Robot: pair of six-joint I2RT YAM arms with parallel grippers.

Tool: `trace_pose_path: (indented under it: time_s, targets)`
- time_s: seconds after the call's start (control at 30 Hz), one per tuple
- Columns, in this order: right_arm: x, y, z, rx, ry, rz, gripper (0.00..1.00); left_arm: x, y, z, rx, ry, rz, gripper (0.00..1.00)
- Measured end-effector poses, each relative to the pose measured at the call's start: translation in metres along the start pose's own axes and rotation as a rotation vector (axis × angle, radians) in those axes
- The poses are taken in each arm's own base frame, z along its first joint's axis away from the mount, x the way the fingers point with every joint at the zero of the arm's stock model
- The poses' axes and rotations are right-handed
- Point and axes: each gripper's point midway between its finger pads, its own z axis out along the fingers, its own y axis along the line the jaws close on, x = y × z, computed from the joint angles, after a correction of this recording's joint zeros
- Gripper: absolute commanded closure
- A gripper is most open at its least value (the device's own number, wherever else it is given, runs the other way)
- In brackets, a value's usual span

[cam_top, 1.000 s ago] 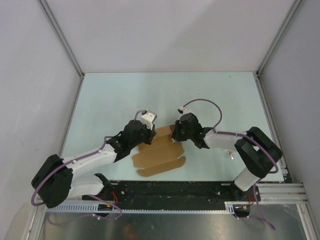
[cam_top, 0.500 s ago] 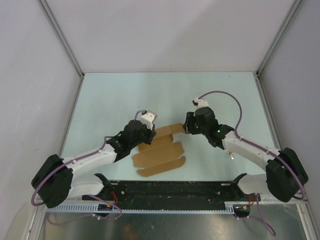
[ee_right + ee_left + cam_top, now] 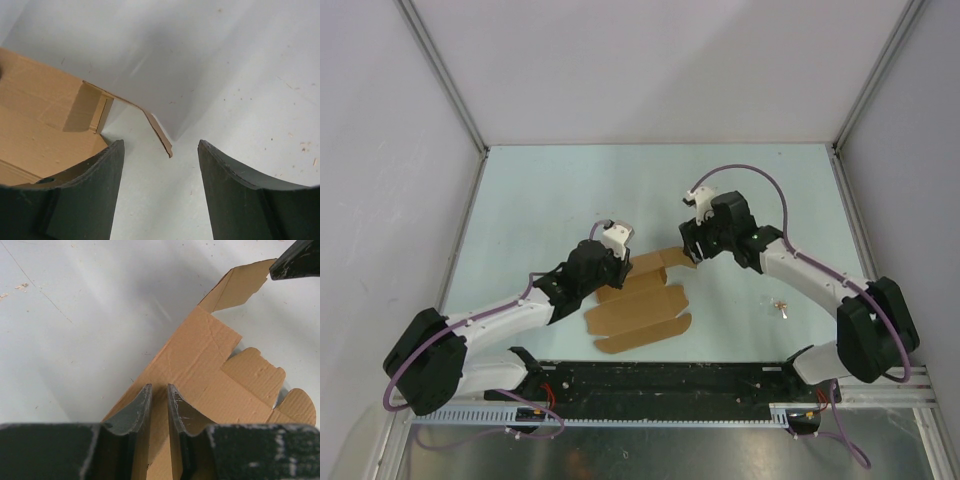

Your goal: Fold the paper box

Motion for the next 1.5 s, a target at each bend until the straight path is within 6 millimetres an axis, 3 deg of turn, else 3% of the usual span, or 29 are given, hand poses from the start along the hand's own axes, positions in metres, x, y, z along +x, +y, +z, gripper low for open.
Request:
trace_pose_path:
  time_s: [0.33,0.57,1.1,1.5]
  targets:
    - [0.008,-0.013,0.012,-0.091,0.061,-0.141,0.39,0.000,0.000,0.000,0.000,0.001,0.000,0.77]
    - [0.001,-0.003,0.023,-0.181,0.055,-0.178,0.46,0.000,0.000,0.000,0.000,0.000,0.001,0.77]
    - [0.014,-0.003,0.042,-0.223,0.115,-0.203,0.54,0.000,0.000,0.000,0.000,0.000,0.000,0.77]
    - [0.028,0.001,0.046,-0.251,0.162,-0.184,0.76,0.000,0.000,0.000,0.000,0.000,0.000,0.77]
